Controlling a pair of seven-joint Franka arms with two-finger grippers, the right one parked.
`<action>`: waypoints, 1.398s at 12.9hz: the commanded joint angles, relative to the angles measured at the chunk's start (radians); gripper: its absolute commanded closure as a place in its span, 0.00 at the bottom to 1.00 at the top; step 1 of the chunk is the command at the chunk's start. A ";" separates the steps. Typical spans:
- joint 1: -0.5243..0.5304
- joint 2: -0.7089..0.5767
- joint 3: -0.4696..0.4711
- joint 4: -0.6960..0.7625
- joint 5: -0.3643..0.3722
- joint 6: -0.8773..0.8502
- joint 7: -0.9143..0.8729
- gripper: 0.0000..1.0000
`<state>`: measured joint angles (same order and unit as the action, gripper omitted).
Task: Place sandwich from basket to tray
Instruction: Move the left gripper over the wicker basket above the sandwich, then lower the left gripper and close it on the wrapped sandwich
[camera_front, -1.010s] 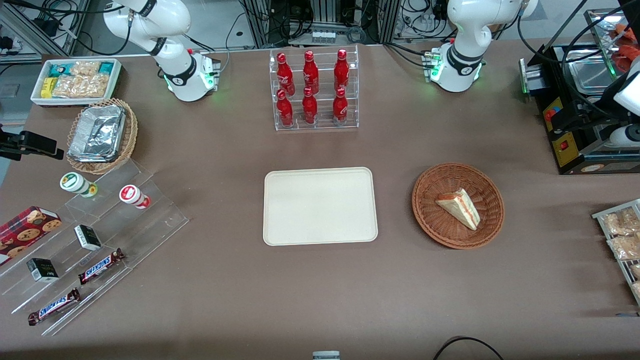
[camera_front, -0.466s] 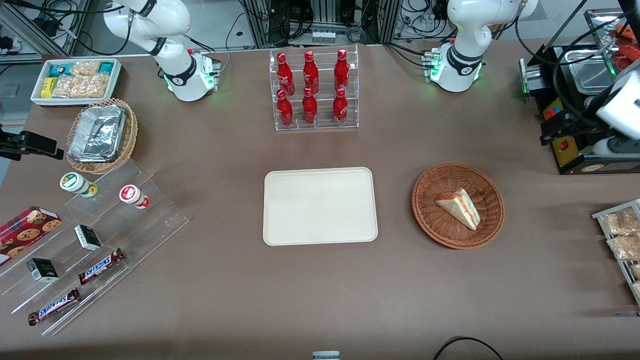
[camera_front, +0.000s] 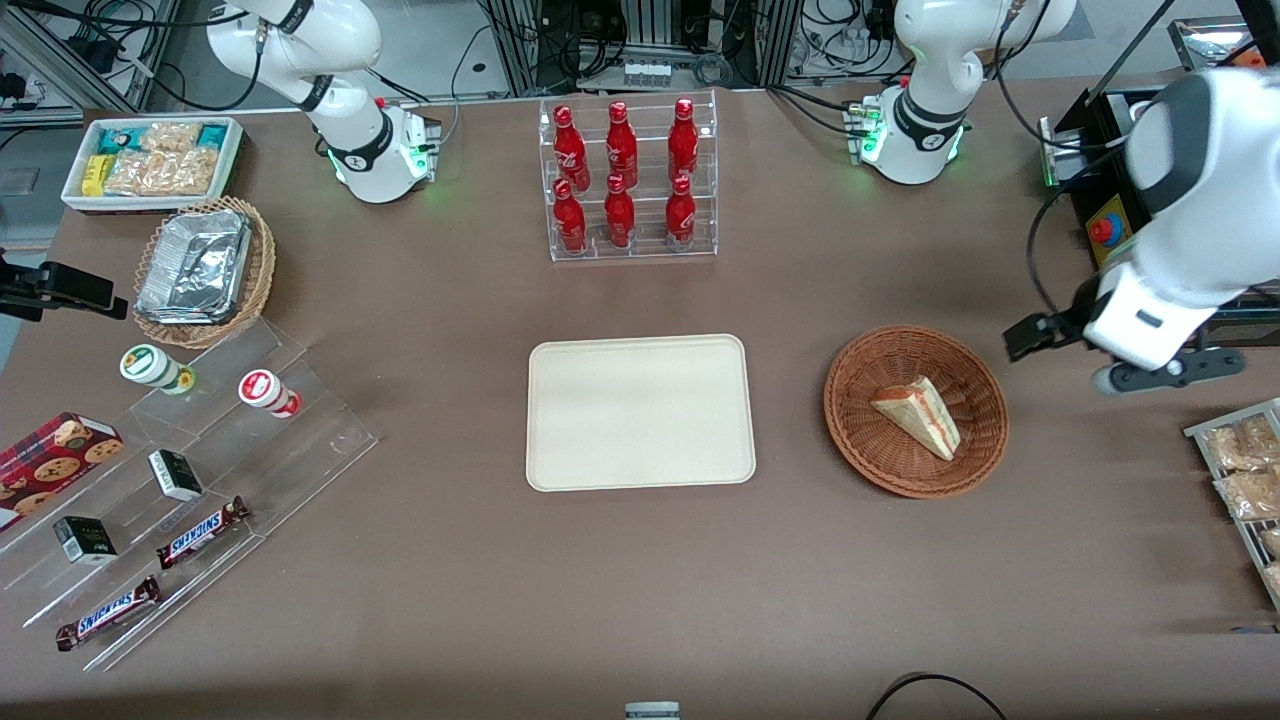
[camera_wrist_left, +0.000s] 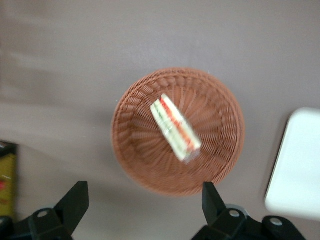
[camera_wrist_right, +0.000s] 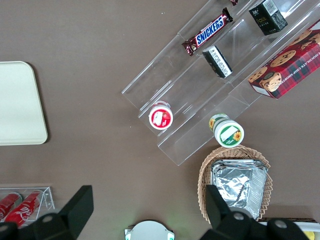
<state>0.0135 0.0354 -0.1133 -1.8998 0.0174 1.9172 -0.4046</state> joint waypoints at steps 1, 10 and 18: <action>-0.038 -0.034 0.003 -0.155 -0.004 0.170 -0.248 0.00; -0.072 0.043 -0.008 -0.341 0.001 0.479 -0.531 0.00; -0.075 0.153 -0.011 -0.403 0.009 0.692 -0.553 0.00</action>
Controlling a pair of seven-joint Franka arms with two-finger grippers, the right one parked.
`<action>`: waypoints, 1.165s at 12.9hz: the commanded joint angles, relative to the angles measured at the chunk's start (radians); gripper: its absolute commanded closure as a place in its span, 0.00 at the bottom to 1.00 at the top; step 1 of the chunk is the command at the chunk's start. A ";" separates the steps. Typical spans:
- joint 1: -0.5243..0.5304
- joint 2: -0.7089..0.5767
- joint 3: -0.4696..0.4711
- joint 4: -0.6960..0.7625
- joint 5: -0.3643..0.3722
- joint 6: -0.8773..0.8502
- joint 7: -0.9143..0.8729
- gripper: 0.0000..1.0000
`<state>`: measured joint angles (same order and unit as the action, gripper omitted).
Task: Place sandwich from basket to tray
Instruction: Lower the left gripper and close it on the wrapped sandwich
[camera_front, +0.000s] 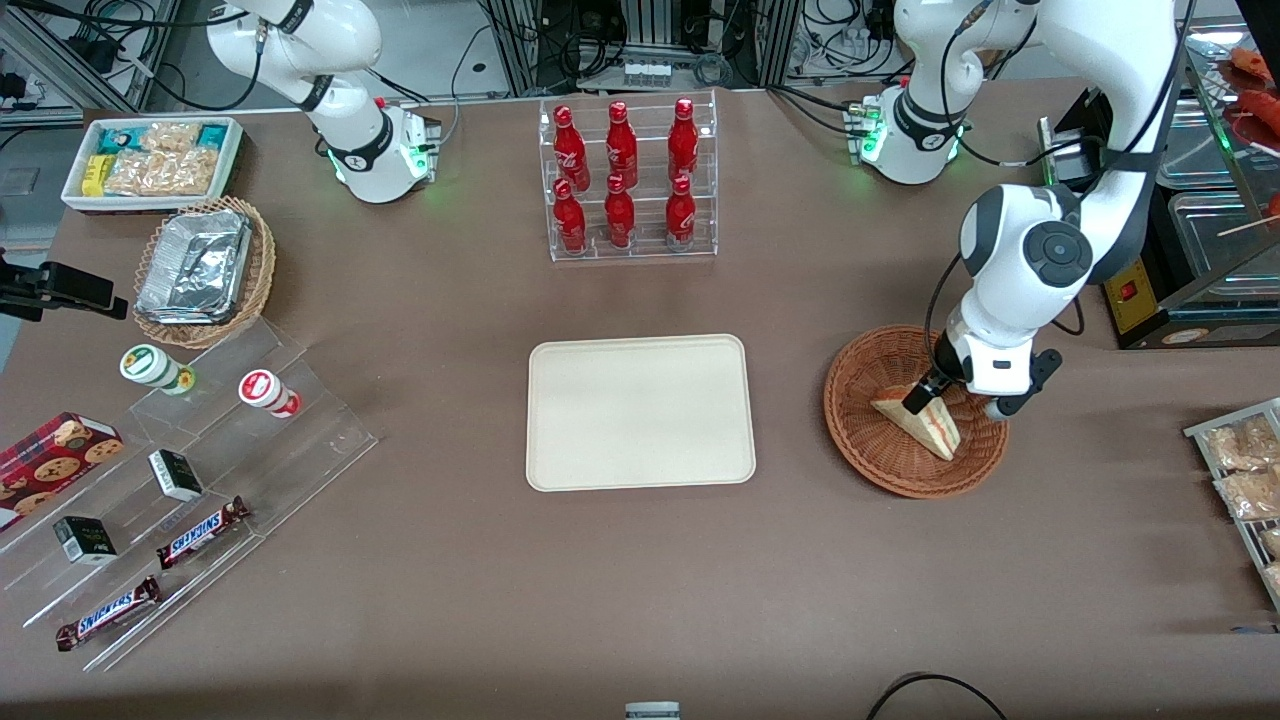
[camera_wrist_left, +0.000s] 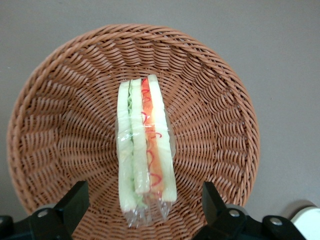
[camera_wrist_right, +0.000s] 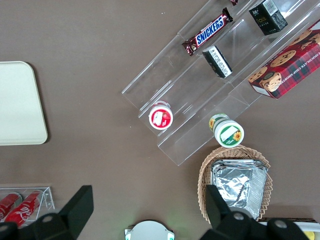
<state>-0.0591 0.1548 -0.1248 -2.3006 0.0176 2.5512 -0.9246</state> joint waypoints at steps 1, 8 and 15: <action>-0.002 0.046 0.001 -0.003 0.008 0.072 -0.034 0.00; 0.002 0.077 0.004 0.007 0.012 0.086 -0.020 1.00; -0.004 0.000 -0.002 0.265 0.012 -0.263 -0.016 1.00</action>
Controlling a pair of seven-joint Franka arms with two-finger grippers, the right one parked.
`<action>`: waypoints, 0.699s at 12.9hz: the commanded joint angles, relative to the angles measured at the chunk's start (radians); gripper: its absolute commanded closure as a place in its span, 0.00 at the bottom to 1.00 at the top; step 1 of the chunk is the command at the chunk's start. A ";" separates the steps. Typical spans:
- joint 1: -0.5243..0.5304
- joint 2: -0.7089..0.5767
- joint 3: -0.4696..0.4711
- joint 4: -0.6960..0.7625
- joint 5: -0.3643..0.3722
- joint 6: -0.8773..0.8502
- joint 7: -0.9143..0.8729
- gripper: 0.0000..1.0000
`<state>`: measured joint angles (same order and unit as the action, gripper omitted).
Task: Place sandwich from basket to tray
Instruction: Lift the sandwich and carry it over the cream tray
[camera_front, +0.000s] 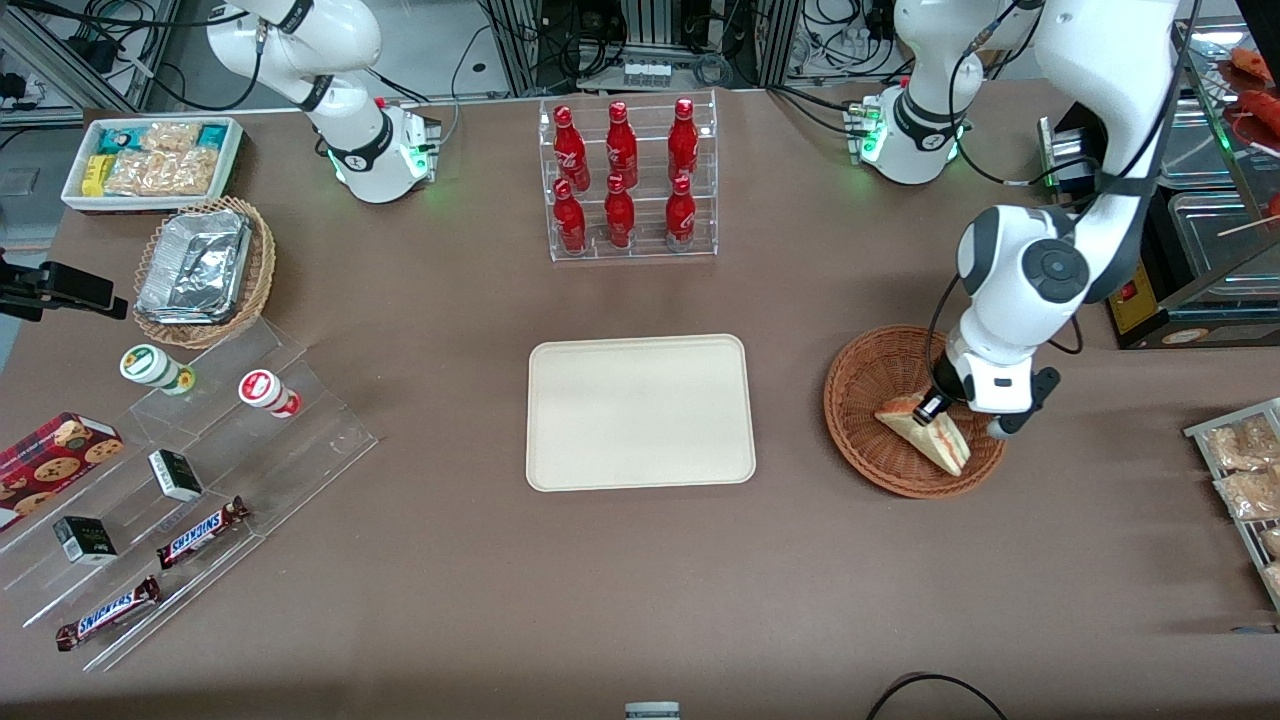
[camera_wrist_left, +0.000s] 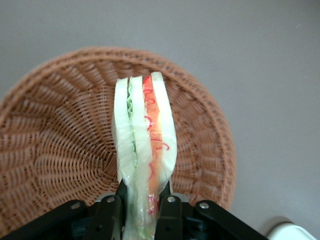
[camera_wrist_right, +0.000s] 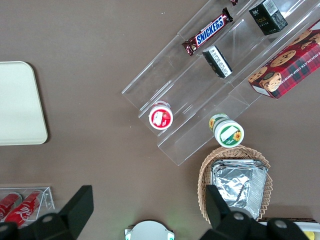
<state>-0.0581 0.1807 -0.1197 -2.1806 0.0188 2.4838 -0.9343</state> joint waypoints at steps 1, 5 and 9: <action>-0.014 -0.020 -0.021 0.242 0.009 -0.318 -0.003 1.00; -0.184 0.035 -0.032 0.445 0.009 -0.462 0.000 1.00; -0.377 0.193 -0.032 0.593 0.010 -0.460 -0.004 1.00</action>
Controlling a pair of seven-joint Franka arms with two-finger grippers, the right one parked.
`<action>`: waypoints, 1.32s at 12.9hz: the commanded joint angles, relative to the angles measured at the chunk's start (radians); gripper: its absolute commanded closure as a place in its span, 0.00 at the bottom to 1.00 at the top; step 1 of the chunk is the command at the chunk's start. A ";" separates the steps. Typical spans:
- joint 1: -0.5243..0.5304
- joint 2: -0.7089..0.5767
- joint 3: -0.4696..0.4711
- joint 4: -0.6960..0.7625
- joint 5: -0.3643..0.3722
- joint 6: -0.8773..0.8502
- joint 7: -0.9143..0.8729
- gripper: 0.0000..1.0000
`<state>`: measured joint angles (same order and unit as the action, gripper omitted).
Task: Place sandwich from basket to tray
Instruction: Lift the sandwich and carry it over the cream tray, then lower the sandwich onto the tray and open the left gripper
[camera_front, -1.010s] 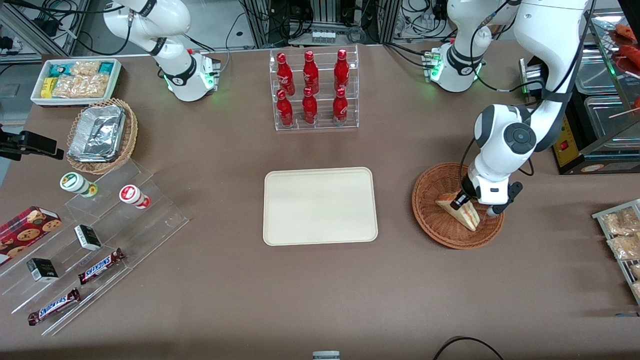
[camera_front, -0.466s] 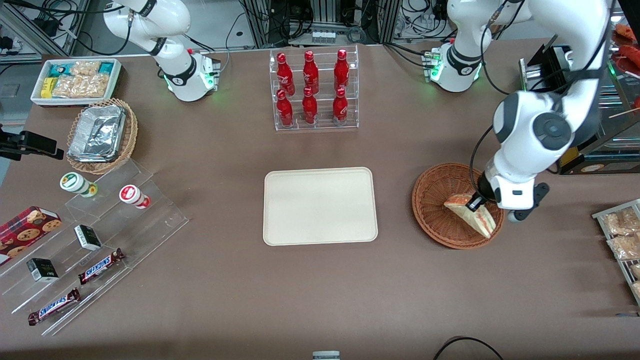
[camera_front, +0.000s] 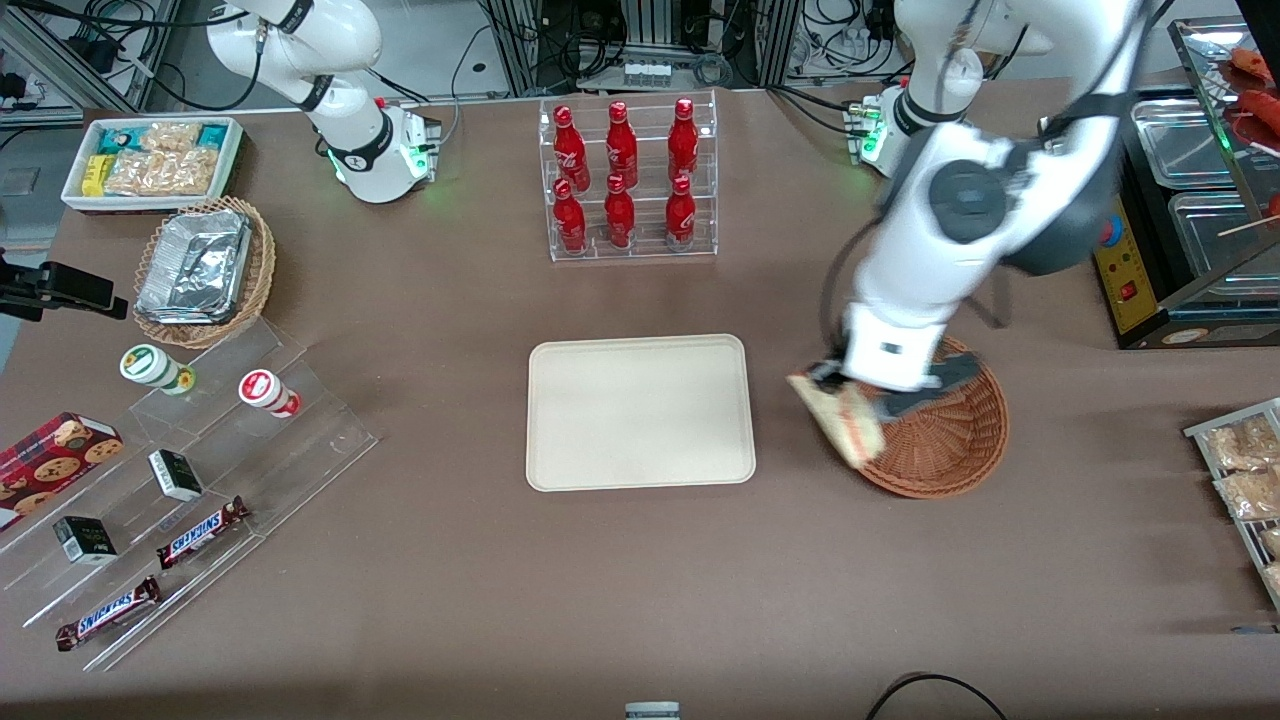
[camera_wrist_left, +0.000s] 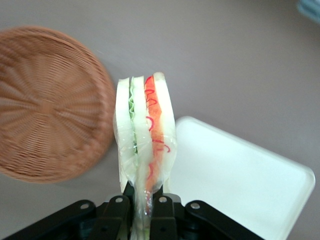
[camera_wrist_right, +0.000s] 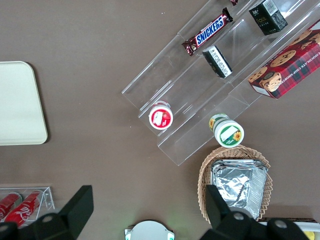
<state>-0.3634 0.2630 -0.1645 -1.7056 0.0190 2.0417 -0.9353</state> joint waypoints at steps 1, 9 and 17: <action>-0.110 0.152 0.013 0.141 0.010 -0.015 0.009 1.00; -0.288 0.395 0.013 0.235 0.045 0.130 0.050 1.00; -0.327 0.469 0.011 0.235 0.094 0.155 0.047 1.00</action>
<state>-0.6726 0.7115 -0.1647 -1.5016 0.0972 2.1985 -0.8900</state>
